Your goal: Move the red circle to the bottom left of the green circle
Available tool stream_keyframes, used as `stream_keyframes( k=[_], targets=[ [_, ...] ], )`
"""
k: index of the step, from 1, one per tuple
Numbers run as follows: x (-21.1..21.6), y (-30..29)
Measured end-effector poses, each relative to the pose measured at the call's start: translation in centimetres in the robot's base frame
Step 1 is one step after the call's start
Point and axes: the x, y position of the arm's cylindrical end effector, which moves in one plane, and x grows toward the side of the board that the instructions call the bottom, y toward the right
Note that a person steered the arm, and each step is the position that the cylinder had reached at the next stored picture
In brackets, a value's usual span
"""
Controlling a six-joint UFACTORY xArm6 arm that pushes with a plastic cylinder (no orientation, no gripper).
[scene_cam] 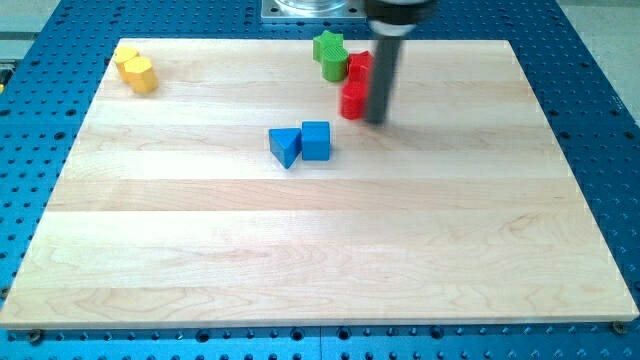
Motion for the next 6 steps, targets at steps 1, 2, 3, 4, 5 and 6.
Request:
stream_keyframes(
  k=[1,2,3,4,5,6],
  targets=[
    [2.8,-1.6],
    [-0.9,-4.0],
    [-3.5,-3.9],
    [-3.6,-4.4],
    [-4.0,-6.0],
    [-3.7,-13.8]
  ],
)
